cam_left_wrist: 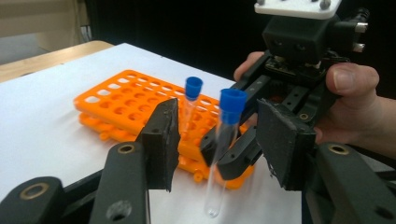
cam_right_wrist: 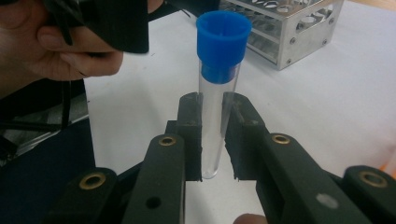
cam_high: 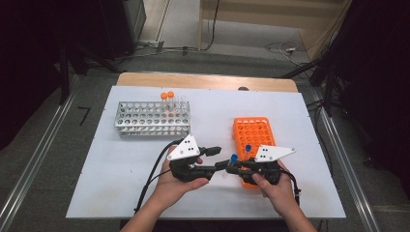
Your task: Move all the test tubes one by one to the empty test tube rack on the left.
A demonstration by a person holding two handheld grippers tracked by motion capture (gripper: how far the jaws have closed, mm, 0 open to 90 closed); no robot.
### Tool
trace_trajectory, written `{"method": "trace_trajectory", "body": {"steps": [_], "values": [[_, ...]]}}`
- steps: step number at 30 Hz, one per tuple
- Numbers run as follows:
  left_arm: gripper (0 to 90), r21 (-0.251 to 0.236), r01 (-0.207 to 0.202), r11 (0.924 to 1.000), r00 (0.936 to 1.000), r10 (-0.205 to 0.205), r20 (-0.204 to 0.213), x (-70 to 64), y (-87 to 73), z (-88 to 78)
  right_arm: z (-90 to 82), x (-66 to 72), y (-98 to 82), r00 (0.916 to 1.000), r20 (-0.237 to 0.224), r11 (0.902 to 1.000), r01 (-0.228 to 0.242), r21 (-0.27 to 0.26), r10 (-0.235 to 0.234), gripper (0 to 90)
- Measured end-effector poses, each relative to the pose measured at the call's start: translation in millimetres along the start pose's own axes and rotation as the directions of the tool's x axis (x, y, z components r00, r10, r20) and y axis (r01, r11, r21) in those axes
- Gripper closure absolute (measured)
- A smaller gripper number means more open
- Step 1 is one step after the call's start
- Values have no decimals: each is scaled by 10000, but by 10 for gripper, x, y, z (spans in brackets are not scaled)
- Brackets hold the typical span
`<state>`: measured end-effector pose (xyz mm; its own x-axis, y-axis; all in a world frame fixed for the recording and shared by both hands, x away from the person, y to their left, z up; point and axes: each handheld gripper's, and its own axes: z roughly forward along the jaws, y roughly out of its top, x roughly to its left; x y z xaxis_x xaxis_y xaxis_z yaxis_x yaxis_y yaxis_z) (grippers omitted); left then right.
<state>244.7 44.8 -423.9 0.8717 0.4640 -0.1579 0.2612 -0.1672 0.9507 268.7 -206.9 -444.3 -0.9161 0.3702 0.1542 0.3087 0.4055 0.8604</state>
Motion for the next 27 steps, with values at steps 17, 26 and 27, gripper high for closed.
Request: {"method": "trace_trajectory", "body": {"steps": [17, 26, 27], "values": [[756, 243, -41, 9997, 9992, 31, 393, -45, -4, 133, 99, 130, 39, 9988, -349, 9992, 359, 201, -352, 741], [764, 106, -49, 9999, 10000, 48, 87, -25, 12, 88, 93, 125, 37, 9980, -602, 9998, 213, -25, -214, 566], [764, 93, -48, 9999, 10000, 48, 19, -14, 14, 75, 88, 123, 36, 9976, -650, 9997, 224, -42, -226, 505]]}}
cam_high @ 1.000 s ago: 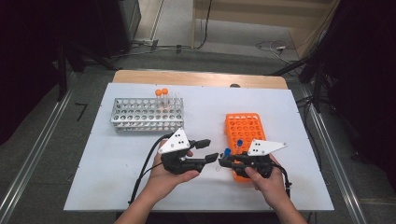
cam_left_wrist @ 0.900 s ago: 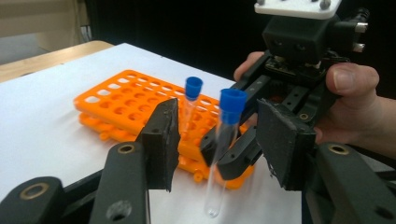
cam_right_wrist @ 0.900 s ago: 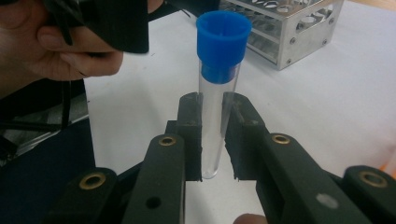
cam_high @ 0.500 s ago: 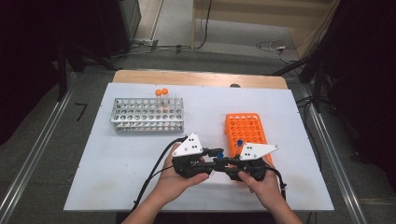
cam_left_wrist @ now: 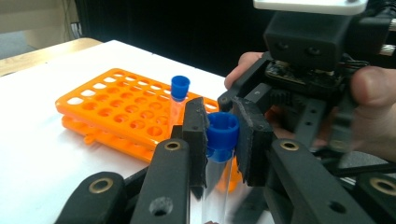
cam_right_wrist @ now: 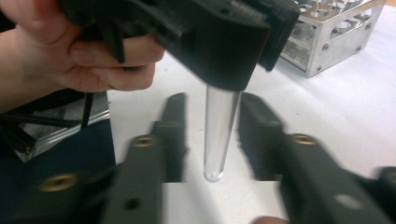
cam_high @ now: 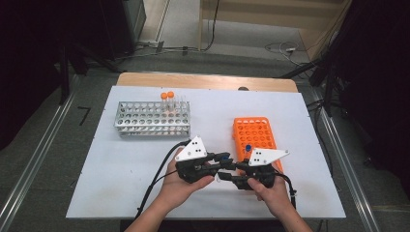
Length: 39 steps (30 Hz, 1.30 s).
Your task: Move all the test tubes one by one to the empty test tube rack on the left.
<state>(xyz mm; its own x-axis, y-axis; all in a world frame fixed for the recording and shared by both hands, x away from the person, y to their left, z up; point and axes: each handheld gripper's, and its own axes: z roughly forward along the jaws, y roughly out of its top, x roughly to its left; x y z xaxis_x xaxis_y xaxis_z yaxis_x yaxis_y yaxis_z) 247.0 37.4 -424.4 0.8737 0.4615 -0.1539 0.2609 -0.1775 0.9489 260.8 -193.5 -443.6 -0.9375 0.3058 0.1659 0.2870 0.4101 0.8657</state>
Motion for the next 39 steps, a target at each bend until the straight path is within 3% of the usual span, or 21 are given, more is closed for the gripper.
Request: {"method": "trace_trajectory", "body": {"steps": [4, 7, 10, 15, 21, 27, 39], "values": [[764, -92, 104, 9999, 9996, -107, -255, 66, 11, -72, -43, -19, -26, 9997, -83, 9997, 239, 22, -239, 236], [764, -191, 187, 9996, 9988, -196, -442, 124, 18, -131, -89, -51, -59, 9993, -170, 9994, 341, -44, -342, 127], [764, -275, 245, 9993, 9976, -262, -645, 186, 23, -195, -145, -102, -95, 9998, 41, 9997, 217, -110, -217, 24], [764, -340, 324, 9989, 9941, -357, -1029, 304, 24, -318, -270, -212, -163, 9994, 351, 9993, -36, -377, 49, 0], [765, -487, 362, 9982, 9853, -438, -1653, 486, 25, -467, -429, -332, -228, 9977, 592, 9970, -281, -721, 324, 0], [764, -664, 531, 9964, 9706, -671, -2313, 720, 20, -619, -566, -432, -280, 9944, 838, 9931, -561, -1033, 649, 0], [764, -766, 389, 9963, 9374, -629, -3425, 1063, 108, -919, -703, -535, -342, 9893, 1133, 9890, -774, -1260, 918, 0]]}}
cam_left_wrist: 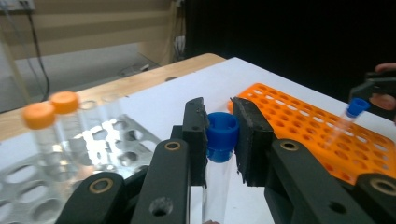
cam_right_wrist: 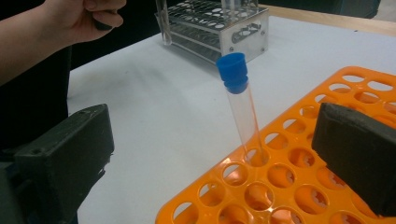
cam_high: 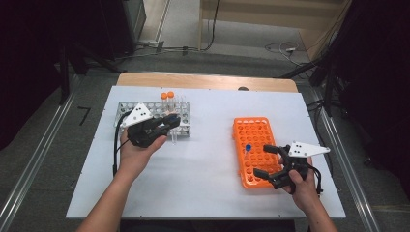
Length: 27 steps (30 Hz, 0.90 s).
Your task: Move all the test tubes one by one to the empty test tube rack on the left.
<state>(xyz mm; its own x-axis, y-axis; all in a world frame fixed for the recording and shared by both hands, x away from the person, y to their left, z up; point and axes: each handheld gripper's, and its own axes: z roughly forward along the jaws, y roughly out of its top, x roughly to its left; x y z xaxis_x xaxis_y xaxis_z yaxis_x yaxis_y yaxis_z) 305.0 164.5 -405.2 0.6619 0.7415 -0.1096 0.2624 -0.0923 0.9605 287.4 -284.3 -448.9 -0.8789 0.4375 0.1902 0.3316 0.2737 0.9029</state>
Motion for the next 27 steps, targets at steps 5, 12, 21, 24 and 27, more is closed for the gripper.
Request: {"method": "trace_trajectory", "body": {"steps": [5, 12, 21, 24, 27], "values": [[764, -265, 343, 9991, 9992, -349, -214, 164, 55, -48, -26, -28, -12, 9999, 84, 9999, -128, -33, 128, 0], [764, -557, 507, 9972, 9955, -549, -770, 373, 107, -48, -47, -56, -27, 9997, 175, 9998, -151, -90, 152, 0], [764, -776, 380, 9963, 9856, -502, -1615, 587, 196, 46, -68, -84, -40, 9995, 259, 9997, -195, -144, 199, 0], [764, -836, 424, 9956, 9799, -578, -1910, 678, 216, 87, -76, -87, -41, 9993, 282, 9996, -237, -142, 241, 0], [764, -908, 492, 9947, 9746, -677, -2133, 771, 227, 128, -80, -96, -46, 9994, 272, 9996, -215, -177, 220, 0]]}}
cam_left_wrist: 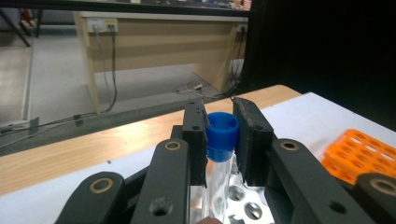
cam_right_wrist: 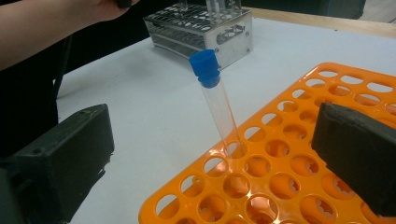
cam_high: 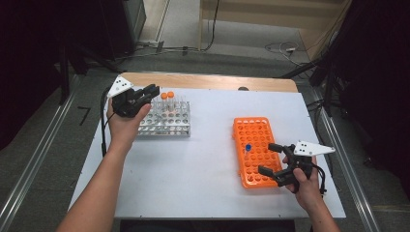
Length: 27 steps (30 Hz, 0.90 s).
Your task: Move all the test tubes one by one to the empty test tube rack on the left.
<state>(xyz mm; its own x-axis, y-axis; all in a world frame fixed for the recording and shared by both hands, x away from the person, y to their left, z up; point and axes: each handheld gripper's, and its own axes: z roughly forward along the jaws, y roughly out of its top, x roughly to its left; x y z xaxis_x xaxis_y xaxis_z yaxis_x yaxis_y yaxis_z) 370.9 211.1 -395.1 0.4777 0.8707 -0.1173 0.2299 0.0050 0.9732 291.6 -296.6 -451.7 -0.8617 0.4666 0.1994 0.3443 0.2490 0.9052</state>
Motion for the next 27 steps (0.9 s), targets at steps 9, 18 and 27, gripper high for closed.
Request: {"method": "trace_trajectory", "body": {"steps": [9, 18, 27], "values": [[764, -289, 106, 9995, 9987, -120, -490, 138, 17, 173, -13, -17, -9, 9999, 7, 9999, -102, -57, 102, 0], [764, -179, 200, 9996, 9962, -215, -849, 179, -61, 346, -22, -25, -17, 9999, -1, 9999, -135, -87, 135, 0], [760, 240, 170, 9996, 9938, -142, -1104, 192, -139, 397, -7, -19, -22, 9999, -23, 9999, -105, -34, 105, 0]]}}
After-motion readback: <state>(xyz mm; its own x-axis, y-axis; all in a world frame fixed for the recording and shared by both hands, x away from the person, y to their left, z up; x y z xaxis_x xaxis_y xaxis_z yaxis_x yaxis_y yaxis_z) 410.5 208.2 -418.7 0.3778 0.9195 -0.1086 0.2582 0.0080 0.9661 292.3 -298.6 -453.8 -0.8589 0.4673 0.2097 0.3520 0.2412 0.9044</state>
